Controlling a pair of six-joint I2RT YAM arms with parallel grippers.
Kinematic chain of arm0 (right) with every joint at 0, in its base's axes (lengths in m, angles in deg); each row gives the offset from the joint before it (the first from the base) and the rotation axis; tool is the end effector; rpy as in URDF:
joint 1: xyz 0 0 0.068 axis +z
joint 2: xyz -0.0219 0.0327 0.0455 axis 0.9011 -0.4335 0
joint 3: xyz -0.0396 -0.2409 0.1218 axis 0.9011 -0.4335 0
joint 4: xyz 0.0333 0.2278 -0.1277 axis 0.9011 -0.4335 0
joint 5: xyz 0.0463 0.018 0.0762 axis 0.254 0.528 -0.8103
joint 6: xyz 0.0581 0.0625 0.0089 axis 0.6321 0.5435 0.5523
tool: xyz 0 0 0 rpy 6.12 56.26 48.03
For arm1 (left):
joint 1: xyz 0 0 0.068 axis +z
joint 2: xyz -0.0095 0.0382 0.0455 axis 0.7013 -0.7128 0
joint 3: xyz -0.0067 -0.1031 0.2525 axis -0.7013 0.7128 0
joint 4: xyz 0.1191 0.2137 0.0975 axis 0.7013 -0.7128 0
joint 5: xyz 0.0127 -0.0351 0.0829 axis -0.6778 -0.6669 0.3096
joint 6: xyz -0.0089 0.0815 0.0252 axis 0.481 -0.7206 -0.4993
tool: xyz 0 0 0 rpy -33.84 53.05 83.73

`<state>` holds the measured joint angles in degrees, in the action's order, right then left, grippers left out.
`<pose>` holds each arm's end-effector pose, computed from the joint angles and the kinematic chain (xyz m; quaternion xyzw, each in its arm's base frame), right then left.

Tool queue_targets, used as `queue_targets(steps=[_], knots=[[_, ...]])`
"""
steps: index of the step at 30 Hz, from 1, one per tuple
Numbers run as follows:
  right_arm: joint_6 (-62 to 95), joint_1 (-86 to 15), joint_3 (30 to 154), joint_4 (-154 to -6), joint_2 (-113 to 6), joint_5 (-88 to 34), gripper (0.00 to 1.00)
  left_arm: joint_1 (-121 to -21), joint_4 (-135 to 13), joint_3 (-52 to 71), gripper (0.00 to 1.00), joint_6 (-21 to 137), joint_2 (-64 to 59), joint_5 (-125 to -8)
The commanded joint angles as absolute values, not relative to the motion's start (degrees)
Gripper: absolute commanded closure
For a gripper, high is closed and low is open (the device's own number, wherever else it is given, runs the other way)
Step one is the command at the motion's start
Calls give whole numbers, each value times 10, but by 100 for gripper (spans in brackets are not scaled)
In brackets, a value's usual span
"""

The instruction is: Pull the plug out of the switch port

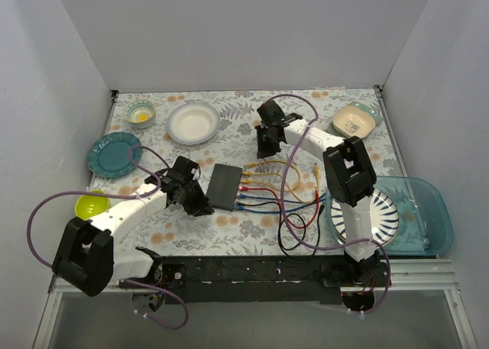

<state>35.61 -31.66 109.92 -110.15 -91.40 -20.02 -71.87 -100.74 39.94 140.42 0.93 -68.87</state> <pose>0.4042 0.2598 0.1696 -0.0559 0.9541 0.1480 0.2544 0.2057 -0.1219 0.1554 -0.5227 0.8257 -0.2114 0.0152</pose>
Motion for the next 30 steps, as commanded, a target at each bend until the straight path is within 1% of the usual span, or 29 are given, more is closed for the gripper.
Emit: queue_targets(steps=[1,2,4,8,9,12,16,19,24,30], knots=[[354,-307,1155,-1104,-950,-232,78,-727,-1008,437,90,1419,56,-702],[353,-307,1151,-1105,-956,-232,78,-727,-1009,447,95,1418,56,-705],[353,-307,1132,-1105,-958,-233,78,-728,-1005,458,97,1414,50,-718],[353,-306,1033,-1070,-920,-238,78,-728,-959,479,100,1400,0,-768],[354,-306,985,-1062,-896,-238,78,-729,-950,479,100,1397,-12,-777],[358,-304,905,-1039,-852,-244,78,-728,-919,470,100,1380,-75,-808],[362,-279,834,-1020,-806,-243,78,-729,-897,446,100,1377,-152,-813],[368,-254,807,-1018,-779,-243,78,-727,-897,414,100,1389,-187,-786],[382,-217,792,-1018,-751,-250,78,-710,-916,353,95,1385,-235,-753],[405,-191,802,-1012,-752,-278,78,-653,-922,297,90,1370,-283,-747]])
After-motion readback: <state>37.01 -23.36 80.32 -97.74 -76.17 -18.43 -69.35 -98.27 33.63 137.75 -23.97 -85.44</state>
